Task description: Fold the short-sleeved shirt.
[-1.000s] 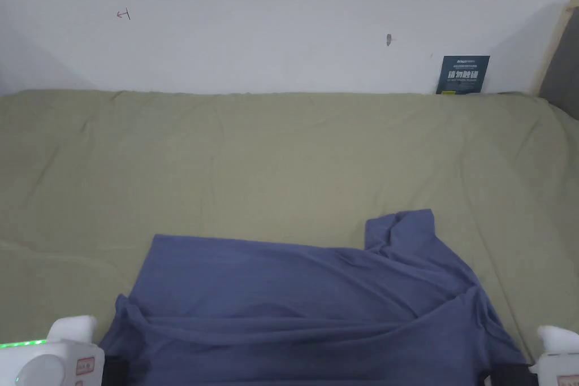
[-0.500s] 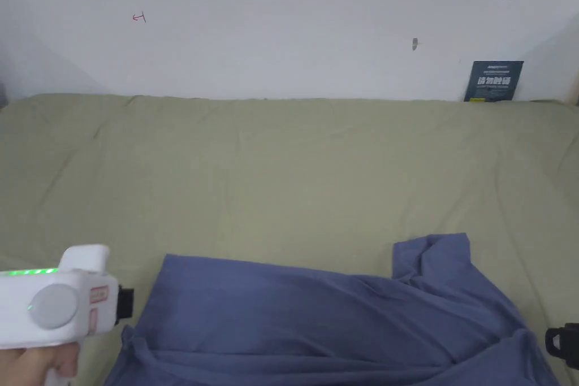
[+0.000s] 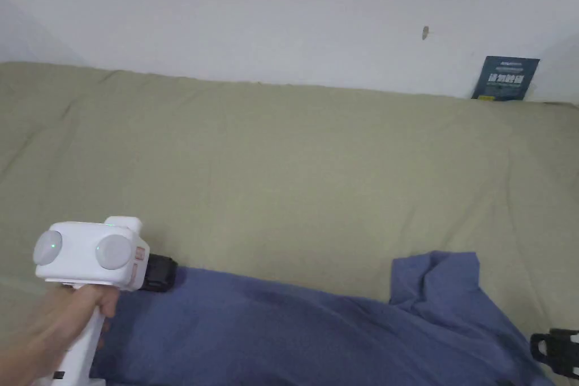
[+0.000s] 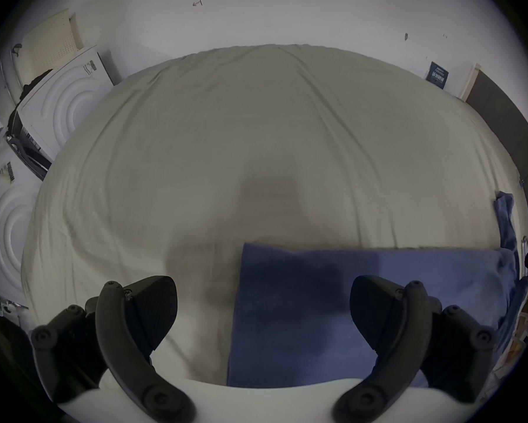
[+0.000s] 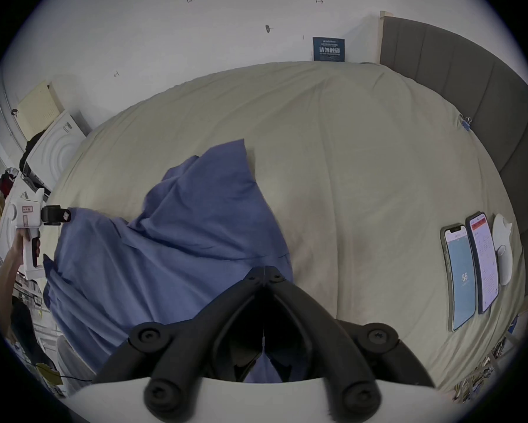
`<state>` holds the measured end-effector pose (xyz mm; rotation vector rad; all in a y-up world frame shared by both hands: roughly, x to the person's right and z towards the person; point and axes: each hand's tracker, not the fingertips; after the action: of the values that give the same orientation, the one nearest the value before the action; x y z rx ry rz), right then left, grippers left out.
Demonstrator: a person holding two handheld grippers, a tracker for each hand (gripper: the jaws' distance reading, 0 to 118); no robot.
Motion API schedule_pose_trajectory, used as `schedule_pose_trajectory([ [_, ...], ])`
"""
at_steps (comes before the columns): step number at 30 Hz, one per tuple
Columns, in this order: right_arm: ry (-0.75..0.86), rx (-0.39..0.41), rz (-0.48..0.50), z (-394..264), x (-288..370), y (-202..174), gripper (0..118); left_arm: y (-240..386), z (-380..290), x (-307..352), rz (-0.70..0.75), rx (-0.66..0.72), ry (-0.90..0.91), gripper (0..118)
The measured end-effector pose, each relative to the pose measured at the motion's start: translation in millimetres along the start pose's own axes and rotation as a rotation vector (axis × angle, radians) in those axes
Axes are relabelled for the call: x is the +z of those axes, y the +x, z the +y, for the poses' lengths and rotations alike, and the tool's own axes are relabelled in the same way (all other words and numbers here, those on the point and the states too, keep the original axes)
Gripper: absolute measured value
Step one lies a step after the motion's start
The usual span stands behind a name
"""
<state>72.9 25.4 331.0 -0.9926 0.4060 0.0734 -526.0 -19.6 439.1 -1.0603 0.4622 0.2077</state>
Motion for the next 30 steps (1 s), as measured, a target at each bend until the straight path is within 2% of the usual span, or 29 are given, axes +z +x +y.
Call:
schedule_pose_trajectory([
  [3,-0.022,0.013,-0.017,4.0,-8.4,2.8,1,3.5,-6.3,-1.0,-0.071,0.030,-0.085,95],
  [4,-0.023,0.018,-0.021,5.5,-11.7,5.4,1,6.7,-6.3,7.7,-0.031,-0.007,-0.042,85],
  [5,-0.030,0.019,-0.027,7.4,-14.0,6.0,1,9.3,-6.6,12.6,-0.033,-0.020,-0.042,60],
  [6,-0.035,0.017,-0.032,9.3,-15.9,6.2,2,11.6,-8.2,19.9,-0.054,-0.032,-0.029,26],
  [7,-0.034,0.015,-0.030,11.1,-16.7,6.7,12,13.6,-8.0,24.9,-0.053,-0.050,-0.021,0],
  [9,-0.033,-0.004,-0.010,15.6,-19.6,9.1,95,21.1,-9.6,29.4,-0.062,-0.067,0.026,0],
  [10,-0.054,-0.019,0.023,18.6,-22.9,9.8,118,23.6,-11.8,27.0,-0.059,-0.059,-0.026,0],
  [12,-0.111,-0.046,0.033,23.3,-27.5,10.7,117,20.2,-8.6,18.6,-0.045,-0.063,-0.018,0],
  [14,-0.105,-0.037,0.035,32.2,-37.3,12.6,117,20.0,-6.8,18.4,-0.041,-0.049,-0.015,0],
  [19,-0.202,0.037,-0.035,39.4,-99.1,35.6,117,18.7,-6.3,16.0,-0.043,-0.049,-0.023,0],
  [20,-0.191,0.034,-0.035,36.9,-90.5,23.7,109,19.0,-6.4,15.3,-0.040,-0.054,-0.023,0],
  [21,-0.182,0.019,-0.043,37.0,-87.0,19.8,93,19.2,-6.2,13.9,-0.037,-0.056,-0.022,0],
  [22,-0.180,0.016,-0.097,38.6,-86.1,20.1,87,19.5,-5.7,12.5,-0.036,-0.057,-0.024,0],
  [23,-0.163,0.016,-0.063,37.7,-82.5,20.4,80,21.4,-7.6,13.0,-0.030,-0.064,-0.023,0],
  [24,-0.137,0.053,-0.094,32.5,-66.5,10.2,65,21.4,-7.8,13.7,-0.025,-0.065,-0.020,0],
  [25,-0.112,0.085,-0.119,30.6,-56.8,6.5,38,21.2,-7.5,14.2,-0.022,-0.072,-0.017,0],
  [26,-0.083,0.079,-0.101,29.7,-47.0,6.8,2,19.4,-6.5,16.2,-0.022,-0.075,-0.013,0],
  [28,-0.089,-0.041,-0.007,29.9,-43.4,21.3,2,16.8,-7.6,21.7,-0.032,-0.050,-0.014,0],
  [30,-0.056,-0.058,0.050,35.1,-36.4,37.7,2,8.9,-10.0,29.9,-0.051,-0.028,-0.012,0],
])
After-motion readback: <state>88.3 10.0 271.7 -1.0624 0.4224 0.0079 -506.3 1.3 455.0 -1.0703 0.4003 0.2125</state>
